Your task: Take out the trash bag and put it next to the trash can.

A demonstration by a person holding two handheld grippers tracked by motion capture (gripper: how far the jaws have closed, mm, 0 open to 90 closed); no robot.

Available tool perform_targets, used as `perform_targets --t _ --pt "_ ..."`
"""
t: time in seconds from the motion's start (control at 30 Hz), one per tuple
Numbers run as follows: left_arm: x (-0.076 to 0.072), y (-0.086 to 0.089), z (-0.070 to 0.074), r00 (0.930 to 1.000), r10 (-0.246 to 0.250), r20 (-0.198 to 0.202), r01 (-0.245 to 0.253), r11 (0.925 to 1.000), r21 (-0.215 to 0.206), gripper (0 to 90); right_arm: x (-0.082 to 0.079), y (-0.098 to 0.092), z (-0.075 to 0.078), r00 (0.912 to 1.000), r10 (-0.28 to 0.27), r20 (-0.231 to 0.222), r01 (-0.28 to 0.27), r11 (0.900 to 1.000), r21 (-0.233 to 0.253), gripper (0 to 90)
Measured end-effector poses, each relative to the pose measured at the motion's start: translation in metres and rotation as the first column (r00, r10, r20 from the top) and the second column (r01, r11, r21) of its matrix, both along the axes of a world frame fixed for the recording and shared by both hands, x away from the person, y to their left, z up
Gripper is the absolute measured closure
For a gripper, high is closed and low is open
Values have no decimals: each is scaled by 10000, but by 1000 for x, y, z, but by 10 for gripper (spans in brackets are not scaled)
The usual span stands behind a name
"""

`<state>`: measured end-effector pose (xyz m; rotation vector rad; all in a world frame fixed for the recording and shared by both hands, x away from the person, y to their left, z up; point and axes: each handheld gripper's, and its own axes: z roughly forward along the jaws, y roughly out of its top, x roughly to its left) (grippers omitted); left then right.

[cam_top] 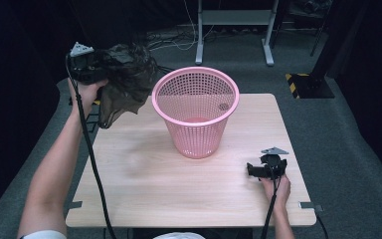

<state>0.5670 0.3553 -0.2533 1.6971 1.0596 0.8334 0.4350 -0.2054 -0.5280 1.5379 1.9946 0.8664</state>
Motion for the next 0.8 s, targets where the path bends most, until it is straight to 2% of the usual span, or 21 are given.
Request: perform_targets --t 0.03,0.2,0.33,0.37,0.5,0.53,0.6,0.63,0.67,0.8 --pt "0 0 0 10000 0 0 0 10000 0 655 0 0 0 10000 0 0 0 10000 0 39" --pt "7 -4 -19 9993 50 -374 -50 10000 16 654 -1 0 0 10000 -6 41 6 10000 -26 49" --pt "12 -4 -29 9984 69 -569 -69 10000 8 654 -1 0 0 10000 -1 43 1 10000 -19 50" --pt "15 -5 -35 9970 59 -765 -61 10000 -21 654 -1 0 0 10000 4 48 -4 10000 -28 51" --pt "20 -7 -46 9955 86 -940 -94 9999 -86 654 -1 0 0 10000 13 62 -12 10000 -42 61" --pt "24 -10 -56 9934 61 -1144 -68 10000 -60 654 -1 0 0 10000 11 68 -11 10000 -38 62" --pt "28 -14 -66 9909 23 -1343 -34 10000 -76 654 -2 0 0 10000 15 79 -15 10000 -28 64" --pt "28 -14 -66 9909 23 -1343 -34 10000 -76 654 -2 0 0 10000 18 79 -17 10000 -25 64" --pt "31 -17 -74 9884 9 -1522 -15 10000 -36 654 -2 0 0 10000 21 79 -21 10000 -25 64" --pt "36 -21 -87 9828 8 -1845 -33 9999 -132 654 -2 0 0 10000 25 77 -24 10000 -17 65"
